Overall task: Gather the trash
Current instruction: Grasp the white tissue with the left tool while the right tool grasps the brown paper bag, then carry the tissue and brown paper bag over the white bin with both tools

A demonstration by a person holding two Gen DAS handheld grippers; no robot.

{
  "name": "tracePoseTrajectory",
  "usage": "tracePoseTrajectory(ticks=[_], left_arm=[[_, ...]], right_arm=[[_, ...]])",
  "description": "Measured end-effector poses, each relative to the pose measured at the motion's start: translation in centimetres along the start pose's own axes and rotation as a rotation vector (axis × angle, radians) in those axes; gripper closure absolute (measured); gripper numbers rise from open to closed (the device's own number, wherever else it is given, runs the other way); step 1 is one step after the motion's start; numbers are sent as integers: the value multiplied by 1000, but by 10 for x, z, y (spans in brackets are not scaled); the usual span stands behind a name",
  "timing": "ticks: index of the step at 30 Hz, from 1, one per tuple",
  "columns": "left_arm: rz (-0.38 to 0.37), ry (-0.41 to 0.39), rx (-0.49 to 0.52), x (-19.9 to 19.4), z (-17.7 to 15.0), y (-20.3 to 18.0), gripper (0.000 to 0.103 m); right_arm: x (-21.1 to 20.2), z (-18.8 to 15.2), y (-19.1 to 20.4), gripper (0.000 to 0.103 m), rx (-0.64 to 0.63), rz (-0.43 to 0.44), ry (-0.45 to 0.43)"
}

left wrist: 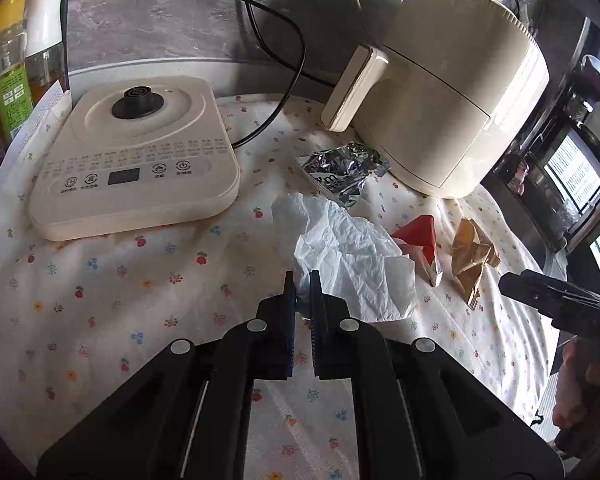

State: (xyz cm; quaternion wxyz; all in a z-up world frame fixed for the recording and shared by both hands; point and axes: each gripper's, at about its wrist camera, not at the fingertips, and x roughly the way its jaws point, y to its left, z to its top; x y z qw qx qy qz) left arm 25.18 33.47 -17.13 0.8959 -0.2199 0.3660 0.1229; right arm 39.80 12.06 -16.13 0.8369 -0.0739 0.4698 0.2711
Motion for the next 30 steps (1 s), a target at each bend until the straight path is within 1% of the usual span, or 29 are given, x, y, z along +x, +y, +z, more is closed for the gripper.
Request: tracePoseTrajectory(ticks=[3, 4, 6, 7, 8, 13, 16, 20, 24, 27, 30], left_arm=[[10, -23, -24, -9, 1, 10, 96], [12, -29, -30, -11, 0, 13, 96], [15, -37, -42, -15, 0, 17, 96], [16, -40, -49, -17, -1, 20, 96], [17, -44, -56, -18, -2, 22, 96], [5, -63, -88, -22, -7, 21, 96], [-25, -73, -89, -25, -10, 10, 96], [-66, -85, -46, -33, -12, -13, 96], [-105, -88, -6, -40, -11, -41, 96], [-138, -94, 33, -46, -9, -65, 96], [-174, -106, 50, -53, -6, -89, 96]], right_arm=[[17, 3, 7, 29, -19, -6, 36], [22, 3, 8, 33, -26, -6, 46], [34, 4, 9, 47, -46, -7, 77], [40, 5, 8, 72, -45, 1, 103], [42, 5, 6, 91, -35, 22, 126], [17, 6, 7, 94, -82, 60, 82], [1, 0, 2, 95, -82, 69, 58], [-23, -15, -13, 94, -35, 90, 27], [-47, -35, -35, 94, 14, 97, 10], [-63, -50, -57, 94, 56, 90, 5], [-76, -63, -81, 94, 91, 67, -3]])
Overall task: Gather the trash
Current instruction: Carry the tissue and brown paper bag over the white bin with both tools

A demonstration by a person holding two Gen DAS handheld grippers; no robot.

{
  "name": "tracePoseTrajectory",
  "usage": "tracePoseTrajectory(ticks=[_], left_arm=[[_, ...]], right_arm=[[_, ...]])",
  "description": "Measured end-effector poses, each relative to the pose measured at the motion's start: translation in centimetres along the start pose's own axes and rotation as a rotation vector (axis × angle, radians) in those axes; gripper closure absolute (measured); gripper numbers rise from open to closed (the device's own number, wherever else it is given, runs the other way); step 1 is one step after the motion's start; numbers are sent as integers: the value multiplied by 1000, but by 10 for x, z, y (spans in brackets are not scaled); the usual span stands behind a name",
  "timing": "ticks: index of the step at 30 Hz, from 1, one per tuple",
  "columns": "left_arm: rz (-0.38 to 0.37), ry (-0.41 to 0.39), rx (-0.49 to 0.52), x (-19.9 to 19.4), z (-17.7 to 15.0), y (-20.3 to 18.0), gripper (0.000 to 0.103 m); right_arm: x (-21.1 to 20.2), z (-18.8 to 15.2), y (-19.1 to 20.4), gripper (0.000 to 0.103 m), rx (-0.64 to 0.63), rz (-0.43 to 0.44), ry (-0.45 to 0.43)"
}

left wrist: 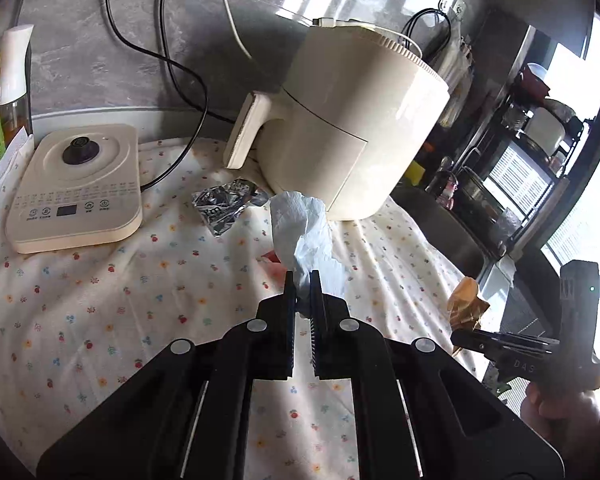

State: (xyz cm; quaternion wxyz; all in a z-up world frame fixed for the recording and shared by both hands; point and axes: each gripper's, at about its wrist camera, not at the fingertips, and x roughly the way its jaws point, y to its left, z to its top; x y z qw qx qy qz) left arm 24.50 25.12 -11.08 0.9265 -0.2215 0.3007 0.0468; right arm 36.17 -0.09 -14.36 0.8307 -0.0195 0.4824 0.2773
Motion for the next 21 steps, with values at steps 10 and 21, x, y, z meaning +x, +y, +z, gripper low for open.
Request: tracePoseTrajectory(ticks=[10, 21], left_arm=[[-125, 52, 113, 20, -16, -99, 96], [-290, 169, 256, 53, -65, -226, 96]], right_arm=[[-59, -39, -95, 94, 149, -93, -47], [-131, -114, -207, 94, 363, -234, -88]])
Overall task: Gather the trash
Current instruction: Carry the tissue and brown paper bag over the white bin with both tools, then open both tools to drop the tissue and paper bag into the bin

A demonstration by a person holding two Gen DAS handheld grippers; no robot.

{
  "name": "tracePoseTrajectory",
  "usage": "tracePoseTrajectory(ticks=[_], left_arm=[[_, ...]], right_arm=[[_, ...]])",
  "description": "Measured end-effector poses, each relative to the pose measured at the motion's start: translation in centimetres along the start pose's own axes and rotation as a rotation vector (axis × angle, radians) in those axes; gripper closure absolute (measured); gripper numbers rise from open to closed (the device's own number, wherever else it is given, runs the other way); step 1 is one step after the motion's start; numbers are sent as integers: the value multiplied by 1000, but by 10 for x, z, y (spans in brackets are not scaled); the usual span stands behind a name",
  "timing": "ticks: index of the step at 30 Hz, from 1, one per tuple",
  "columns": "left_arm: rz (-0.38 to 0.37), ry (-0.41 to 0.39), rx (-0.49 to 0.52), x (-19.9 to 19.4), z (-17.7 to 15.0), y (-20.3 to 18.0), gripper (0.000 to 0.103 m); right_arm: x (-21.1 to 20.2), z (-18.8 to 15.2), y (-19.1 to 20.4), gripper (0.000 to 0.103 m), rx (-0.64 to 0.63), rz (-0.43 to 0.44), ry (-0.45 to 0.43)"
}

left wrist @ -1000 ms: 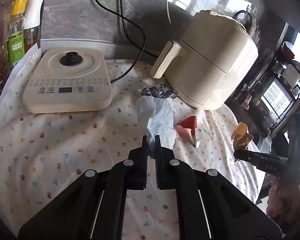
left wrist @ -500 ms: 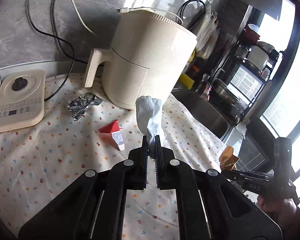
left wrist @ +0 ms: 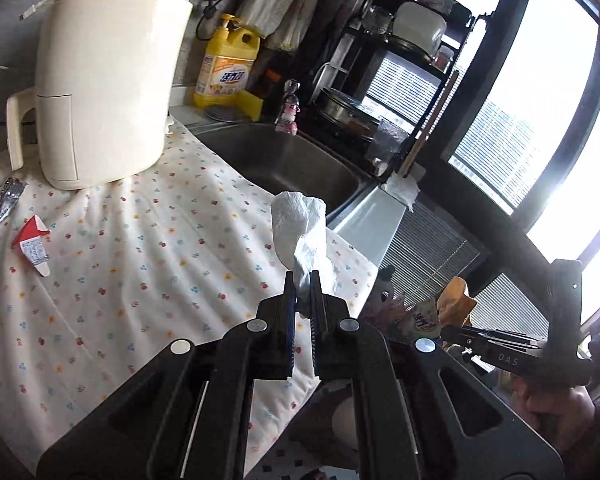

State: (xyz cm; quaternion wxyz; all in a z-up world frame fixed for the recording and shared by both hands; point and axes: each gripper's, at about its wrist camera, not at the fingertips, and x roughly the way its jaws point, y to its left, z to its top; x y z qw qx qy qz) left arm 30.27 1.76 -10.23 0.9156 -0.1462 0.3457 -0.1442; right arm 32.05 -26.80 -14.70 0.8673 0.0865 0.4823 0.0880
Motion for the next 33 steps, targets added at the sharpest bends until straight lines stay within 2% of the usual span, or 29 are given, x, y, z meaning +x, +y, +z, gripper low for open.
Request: tracePoseTrajectory(ticks=[10, 18, 28, 33], left_arm=[[-160, 181, 150, 71, -47, -118, 96], [-243, 322, 211, 122, -99, -189, 96], [-268, 475, 220, 185, -172, -230, 96], [-236, 548, 184, 219, -203, -234, 96]], right_arm=[[-40, -46, -114, 94, 179, -102, -11], [-61, -91, -181, 94, 275, -167, 10], [-66, -133, -228, 94, 297, -202, 68], [-70, -143, -247, 94, 316, -207, 71]])
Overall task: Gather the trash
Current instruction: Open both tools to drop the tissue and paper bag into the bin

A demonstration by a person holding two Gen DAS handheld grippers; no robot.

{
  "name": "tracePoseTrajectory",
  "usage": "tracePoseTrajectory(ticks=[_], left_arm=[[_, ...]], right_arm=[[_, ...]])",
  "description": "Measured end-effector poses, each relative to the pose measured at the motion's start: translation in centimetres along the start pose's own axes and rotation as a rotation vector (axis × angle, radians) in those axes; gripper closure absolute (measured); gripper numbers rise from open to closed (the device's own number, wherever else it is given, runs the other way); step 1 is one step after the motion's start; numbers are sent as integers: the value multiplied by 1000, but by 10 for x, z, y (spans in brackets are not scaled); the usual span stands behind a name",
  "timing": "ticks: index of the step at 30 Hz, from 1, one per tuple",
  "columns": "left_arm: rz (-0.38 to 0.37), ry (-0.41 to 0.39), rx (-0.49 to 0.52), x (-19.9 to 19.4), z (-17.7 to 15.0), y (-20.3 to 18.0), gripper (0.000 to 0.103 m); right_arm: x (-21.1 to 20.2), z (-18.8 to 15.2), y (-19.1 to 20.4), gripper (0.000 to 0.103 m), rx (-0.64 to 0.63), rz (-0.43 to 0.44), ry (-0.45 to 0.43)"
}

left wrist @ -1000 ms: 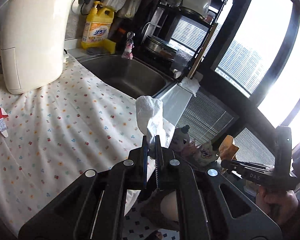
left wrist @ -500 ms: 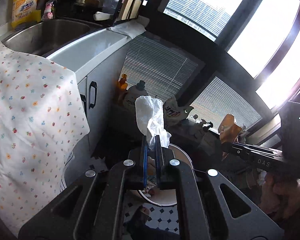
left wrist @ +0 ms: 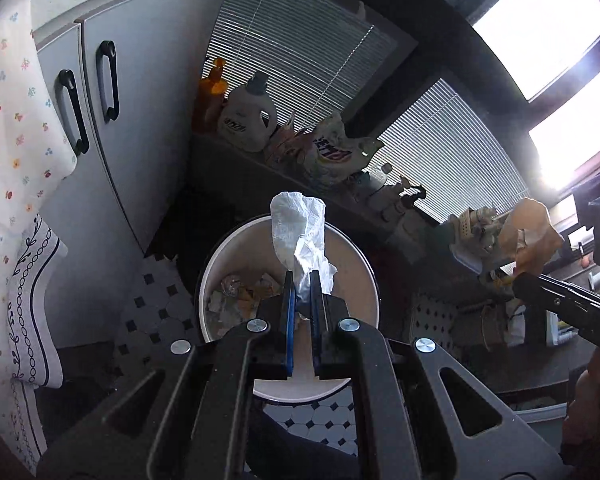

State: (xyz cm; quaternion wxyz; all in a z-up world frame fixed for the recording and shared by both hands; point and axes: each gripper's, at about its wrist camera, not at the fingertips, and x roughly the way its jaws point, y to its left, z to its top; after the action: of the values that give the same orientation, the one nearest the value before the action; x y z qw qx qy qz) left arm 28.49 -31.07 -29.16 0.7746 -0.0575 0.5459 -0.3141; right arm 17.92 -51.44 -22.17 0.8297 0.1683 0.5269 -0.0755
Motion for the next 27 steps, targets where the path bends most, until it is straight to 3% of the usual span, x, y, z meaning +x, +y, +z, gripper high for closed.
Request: tracePoseTrajectory(ticks=[5, 6, 9, 10, 16, 25, 27], left_arm=[[16, 74, -5, 32, -1, -2, 94], [10, 91, -12, 37, 0, -1, 85], [34, 90, -34, 39, 0, 3, 44], [27, 83, -37, 37, 1, 4, 37], [94, 60, -36, 16, 6, 19, 34], [157, -58, -74, -54, 18, 54, 22], [166, -86, -91, -73, 17, 63, 21]], right_arm=[[5, -3, -15, 94, 7, -6, 16], [7, -2, -17, 94, 11, -5, 19], [12, -1, -19, 94, 19, 2, 28], [15, 0, -18, 94, 19, 7, 32], [28, 8, -1, 93, -5, 41, 45], [43, 11, 44, 91, -70, 89, 79], [45, 12, 56, 70, -86, 100, 87]])
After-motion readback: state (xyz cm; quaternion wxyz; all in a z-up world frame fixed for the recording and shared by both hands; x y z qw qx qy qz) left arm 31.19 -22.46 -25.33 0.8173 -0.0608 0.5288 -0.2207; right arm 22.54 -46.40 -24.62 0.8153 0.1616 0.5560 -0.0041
